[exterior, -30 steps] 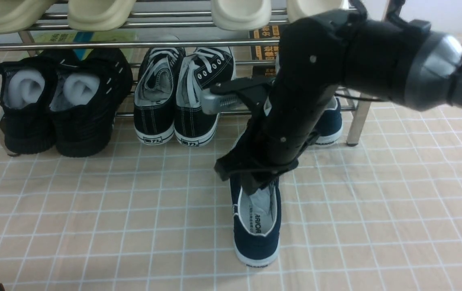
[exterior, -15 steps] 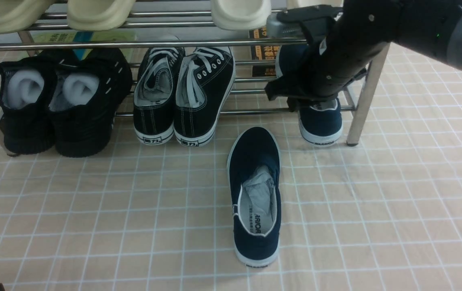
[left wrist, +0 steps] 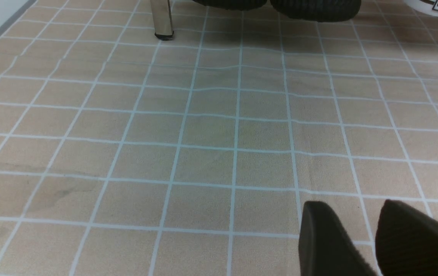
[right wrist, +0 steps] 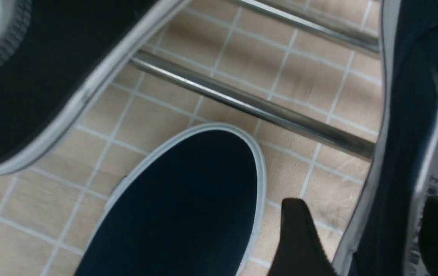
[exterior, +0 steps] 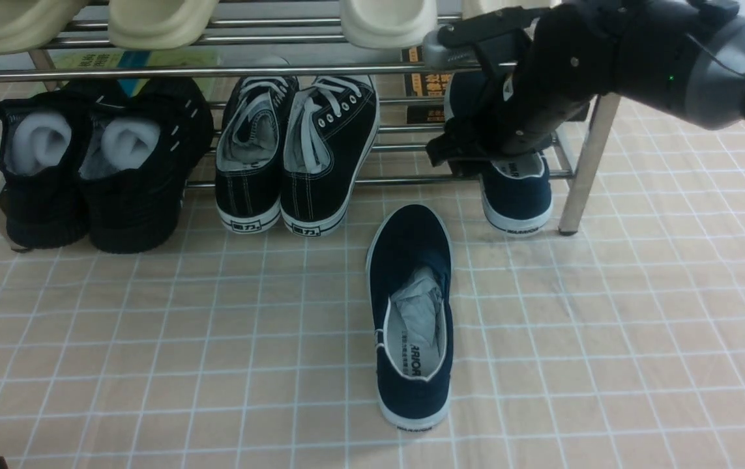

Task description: Take the shoes off the shelf from the light coffee tablecloth by hand.

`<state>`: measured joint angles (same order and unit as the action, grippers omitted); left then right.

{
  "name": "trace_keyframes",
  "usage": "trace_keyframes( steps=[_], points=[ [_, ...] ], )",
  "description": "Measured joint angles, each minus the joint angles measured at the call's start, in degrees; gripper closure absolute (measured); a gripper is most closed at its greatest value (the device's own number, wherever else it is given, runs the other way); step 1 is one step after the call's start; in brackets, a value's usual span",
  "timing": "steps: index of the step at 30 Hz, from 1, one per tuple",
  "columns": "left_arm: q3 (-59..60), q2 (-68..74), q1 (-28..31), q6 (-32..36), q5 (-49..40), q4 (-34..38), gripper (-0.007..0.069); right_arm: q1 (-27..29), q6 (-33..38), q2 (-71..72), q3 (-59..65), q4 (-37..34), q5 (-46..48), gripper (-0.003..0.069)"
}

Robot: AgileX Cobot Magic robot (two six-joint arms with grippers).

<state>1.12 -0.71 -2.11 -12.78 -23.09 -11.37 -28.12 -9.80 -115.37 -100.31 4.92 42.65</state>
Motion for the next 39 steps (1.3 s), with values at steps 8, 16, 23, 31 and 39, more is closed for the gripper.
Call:
trace_keyframes(
  steps=[8,16,23,31,39],
  points=[
    [0.0,0.0,0.0,0.0,0.0,0.0,0.0384,0.0,0.0,-2.9,0.0,3.4,-0.3,0.0277],
    [0.0,0.0,0.0,0.0,0.0,0.0,0.0384,0.0,-0.1,-2.0,0.0,4.0,2.4,0.0633],
    [0.0,0.0,0.0,0.0,0.0,0.0,0.0384,0.0,0.2,6.4,0.4,-2.4,16.1,0.0642],
    [0.0,0.0,0.0,0.0,0.0,0.0,0.0384,-0.1,4.6,17.8,1.2,-6.1,29.7,0.0642],
    [0.0,0.0,0.0,0.0,0.0,0.0,0.0384,-3.3,3.6,26.0,13.2,-8.8,29.7,0.0642]
  ],
)
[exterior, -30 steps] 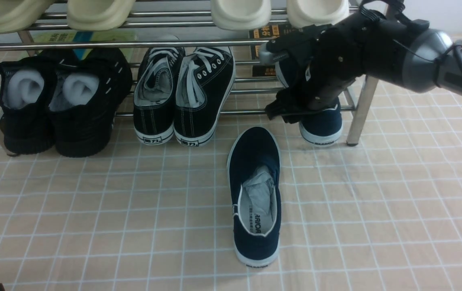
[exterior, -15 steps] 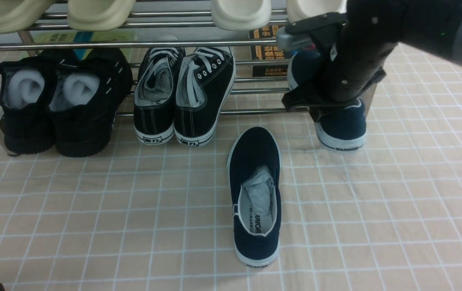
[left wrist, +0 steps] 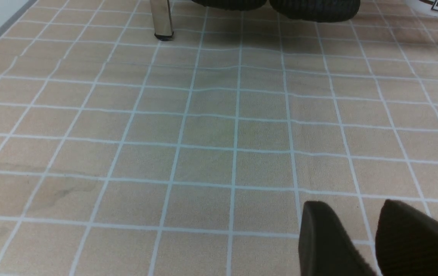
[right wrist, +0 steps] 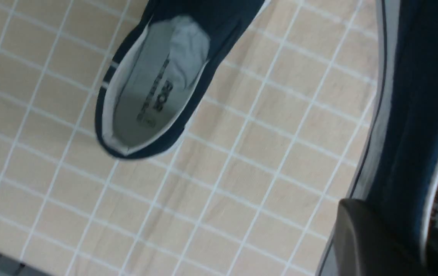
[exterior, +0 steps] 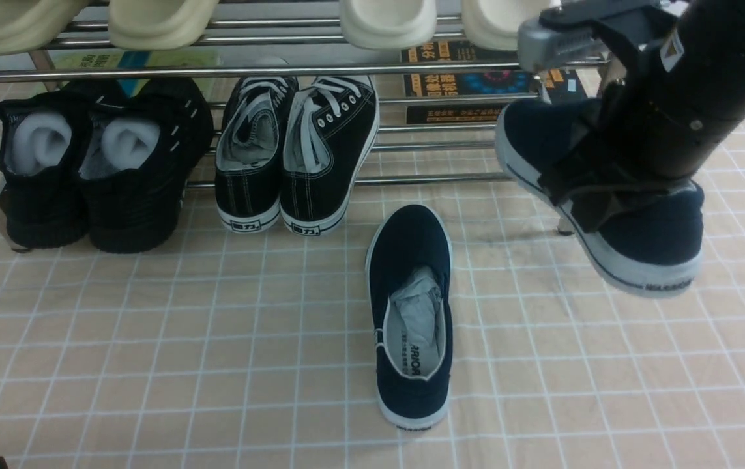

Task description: Take the shoes off the shelf from the light coffee tablecloth by hand.

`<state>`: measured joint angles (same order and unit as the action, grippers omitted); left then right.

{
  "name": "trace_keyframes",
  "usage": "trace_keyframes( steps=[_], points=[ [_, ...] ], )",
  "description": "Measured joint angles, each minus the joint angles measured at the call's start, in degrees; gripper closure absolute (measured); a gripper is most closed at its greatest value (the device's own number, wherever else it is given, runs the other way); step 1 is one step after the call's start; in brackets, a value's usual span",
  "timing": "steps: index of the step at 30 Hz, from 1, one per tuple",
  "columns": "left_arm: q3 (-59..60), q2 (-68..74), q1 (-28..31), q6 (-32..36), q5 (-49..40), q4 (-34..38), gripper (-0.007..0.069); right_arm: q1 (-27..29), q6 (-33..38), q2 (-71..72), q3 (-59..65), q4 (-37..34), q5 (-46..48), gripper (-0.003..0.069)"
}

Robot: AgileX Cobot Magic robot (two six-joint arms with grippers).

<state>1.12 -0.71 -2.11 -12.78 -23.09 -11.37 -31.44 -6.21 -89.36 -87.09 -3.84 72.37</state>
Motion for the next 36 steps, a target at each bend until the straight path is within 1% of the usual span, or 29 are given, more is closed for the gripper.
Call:
trace_keyframes(
  steps=[4,8,13,16,20,26,36],
  points=[
    [0.0,0.0,0.0,0.0,0.0,0.0,0.0384,-3.3,-3.4,0.9,7.3,-0.6,-0.6,0.0642],
    [0.0,0.0,0.0,0.0,0.0,0.0,0.0384,-4.2,-8.1,0.7,12.4,-0.6,-4.7,0.0642],
    [0.0,0.0,0.0,0.0,0.0,0.0,0.0384,-4.2,-13.5,-0.9,13.0,2.3,-11.3,0.0641],
    [0.0,0.0,0.0,0.0,0.0,0.0,0.0384,-4.2,-15.2,-3.2,13.0,3.8,-14.3,0.0642],
    [0.0,0.0,0.0,0.0,0.0,0.0,0.0384,-4.2,-15.6,-5.7,13.1,3.8,-16.2,0.0641],
    [0.0,0.0,0.0,0.0,0.0,0.0,0.0384,-4.2,-15.8,-10.7,13.1,3.8,-23.3,0.0639],
    [0.0,0.0,0.0,0.0,0.0,0.0,0.0384,-4.2,-16.0,-11.3,13.1,4.8,-28.5,0.0638]
  ],
)
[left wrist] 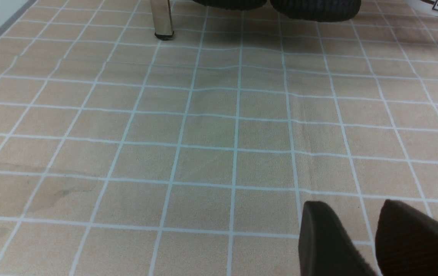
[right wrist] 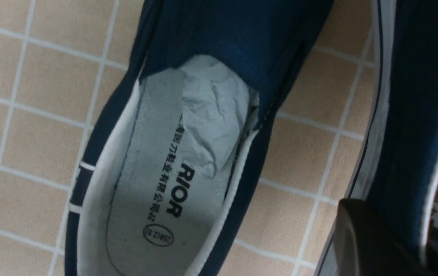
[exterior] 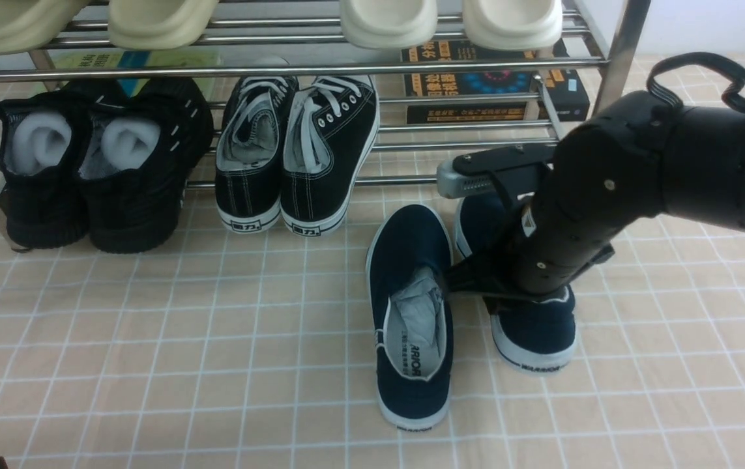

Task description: Take the shoes off the shelf from the light coffee tablecloth by hand.

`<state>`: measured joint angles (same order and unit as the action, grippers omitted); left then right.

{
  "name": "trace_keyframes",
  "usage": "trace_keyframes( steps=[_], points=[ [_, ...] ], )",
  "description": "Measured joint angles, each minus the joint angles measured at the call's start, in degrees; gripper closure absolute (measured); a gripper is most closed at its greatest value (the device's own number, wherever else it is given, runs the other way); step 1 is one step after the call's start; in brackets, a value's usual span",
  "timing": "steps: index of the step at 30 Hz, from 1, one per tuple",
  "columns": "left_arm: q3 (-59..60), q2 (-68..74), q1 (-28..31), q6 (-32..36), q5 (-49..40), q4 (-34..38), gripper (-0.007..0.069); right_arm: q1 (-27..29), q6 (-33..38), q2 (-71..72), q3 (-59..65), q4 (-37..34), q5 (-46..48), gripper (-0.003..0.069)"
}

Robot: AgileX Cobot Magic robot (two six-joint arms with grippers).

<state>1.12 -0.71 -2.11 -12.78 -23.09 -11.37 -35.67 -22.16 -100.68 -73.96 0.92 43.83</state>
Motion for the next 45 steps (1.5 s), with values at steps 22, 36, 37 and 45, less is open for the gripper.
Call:
trace_keyframes(
  steps=[22,36,37,45],
  points=[
    [0.0,0.0,0.0,0.0,0.0,0.0,0.0384,0.0,-0.3,-3.9,-0.1,-4.7,-3.8,0.0474],
    [0.0,0.0,0.0,0.0,0.0,0.0,0.0384,0.0,5.4,0.6,-4.5,-7.1,11.7,0.0323],
    [0.0,0.0,0.0,0.0,0.0,0.0,0.0384,0.0,6.1,1.0,-4.9,-7.1,12.9,0.0328],
    [0.0,0.0,0.0,0.0,0.0,0.0,0.0384,0.0,15.9,14.2,-8.9,-6.2,26.0,0.0537]
  ],
)
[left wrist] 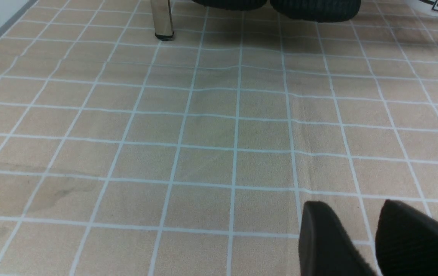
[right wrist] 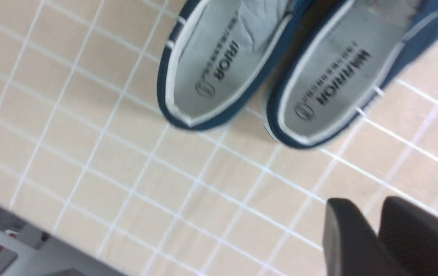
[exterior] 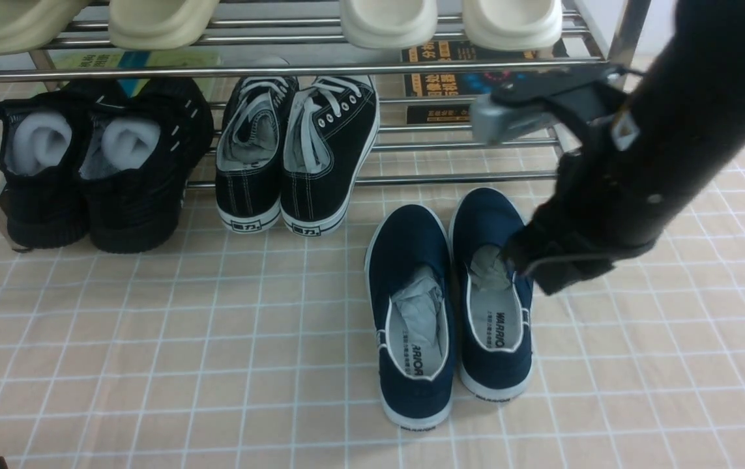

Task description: Take the shoes off the shelf from the light coffee tablecloth by hand.

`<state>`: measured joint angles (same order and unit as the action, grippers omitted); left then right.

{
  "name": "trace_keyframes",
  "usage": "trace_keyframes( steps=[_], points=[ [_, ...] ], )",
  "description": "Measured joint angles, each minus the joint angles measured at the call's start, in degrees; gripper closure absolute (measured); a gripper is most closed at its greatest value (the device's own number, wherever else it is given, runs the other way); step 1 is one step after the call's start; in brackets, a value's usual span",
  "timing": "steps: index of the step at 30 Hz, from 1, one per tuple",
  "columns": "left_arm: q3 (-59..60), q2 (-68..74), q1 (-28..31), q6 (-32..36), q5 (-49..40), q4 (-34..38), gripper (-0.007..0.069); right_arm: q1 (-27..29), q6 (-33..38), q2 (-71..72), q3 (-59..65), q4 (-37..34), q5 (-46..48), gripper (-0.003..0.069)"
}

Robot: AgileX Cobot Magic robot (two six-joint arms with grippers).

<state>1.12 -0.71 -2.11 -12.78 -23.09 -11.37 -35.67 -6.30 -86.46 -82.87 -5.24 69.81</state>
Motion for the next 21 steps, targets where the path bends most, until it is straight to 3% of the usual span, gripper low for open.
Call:
trace_keyframes(
  steps=[6,15,21],
  points=[
    [0.0,0.0,0.0,0.0,0.0,0.0,0.0384,0.0,1.7,13.8,0.6,1.7,1.4,0.0654],
    [0.0,0.0,0.0,0.0,0.0,0.0,0.0384,0.0,1.7,39.8,14.4,1.9,0.5,0.067],
    [0.0,0.0,0.0,0.0,0.0,0.0,0.0384,0.0,1.9,65.6,42.8,1.7,-30.3,0.0669]
  ],
)
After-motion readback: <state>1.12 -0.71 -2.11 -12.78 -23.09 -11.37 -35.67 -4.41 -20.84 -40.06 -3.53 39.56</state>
